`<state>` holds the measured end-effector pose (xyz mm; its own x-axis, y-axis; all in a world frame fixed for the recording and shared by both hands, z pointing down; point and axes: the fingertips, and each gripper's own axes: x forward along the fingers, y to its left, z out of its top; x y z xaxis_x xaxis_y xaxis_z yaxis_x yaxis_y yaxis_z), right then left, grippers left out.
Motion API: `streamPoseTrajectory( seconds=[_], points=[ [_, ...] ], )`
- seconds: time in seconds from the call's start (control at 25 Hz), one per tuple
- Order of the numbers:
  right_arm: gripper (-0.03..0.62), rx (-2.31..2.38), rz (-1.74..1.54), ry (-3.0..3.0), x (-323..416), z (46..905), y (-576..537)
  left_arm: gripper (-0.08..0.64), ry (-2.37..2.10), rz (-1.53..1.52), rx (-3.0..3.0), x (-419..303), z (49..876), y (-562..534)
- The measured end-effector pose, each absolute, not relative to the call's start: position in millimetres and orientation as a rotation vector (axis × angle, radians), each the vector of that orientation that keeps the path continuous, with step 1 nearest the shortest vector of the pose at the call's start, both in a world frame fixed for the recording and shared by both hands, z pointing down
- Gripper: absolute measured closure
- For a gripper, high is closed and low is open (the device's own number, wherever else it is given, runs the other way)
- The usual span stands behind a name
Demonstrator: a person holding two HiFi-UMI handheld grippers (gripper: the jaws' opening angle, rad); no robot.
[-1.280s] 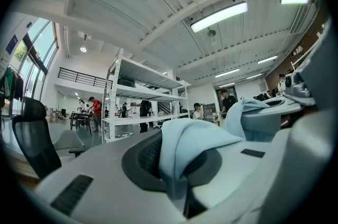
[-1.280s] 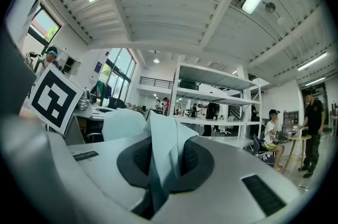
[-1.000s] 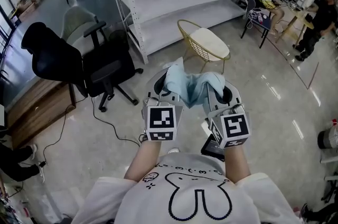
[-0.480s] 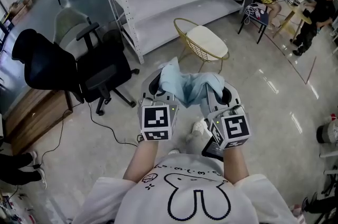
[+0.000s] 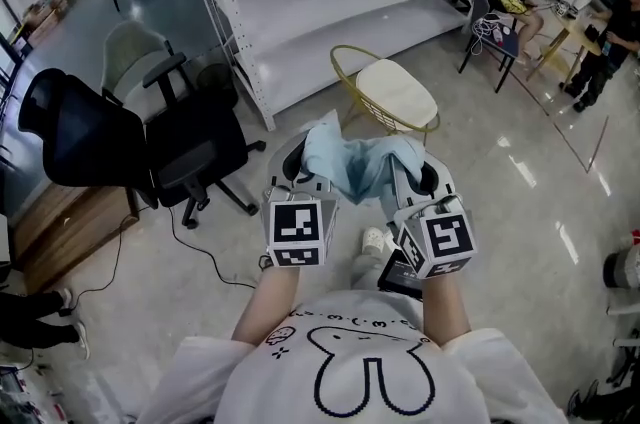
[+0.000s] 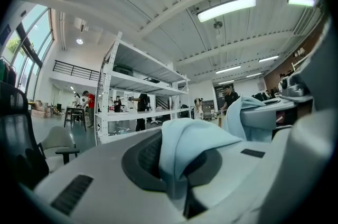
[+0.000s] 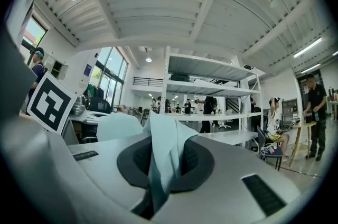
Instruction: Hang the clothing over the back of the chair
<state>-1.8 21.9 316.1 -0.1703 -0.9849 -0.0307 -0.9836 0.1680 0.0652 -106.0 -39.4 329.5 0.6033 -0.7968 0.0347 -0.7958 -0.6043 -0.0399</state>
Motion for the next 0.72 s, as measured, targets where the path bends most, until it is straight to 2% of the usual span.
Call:
streamPoseTrajectory(
  seconds=[0.72],
  points=[
    [0.586,1.887,-0.069,-2.473,110,326,-140,0.523,1.589,-0.184,-2.731,-22,356,-187]
  ],
)
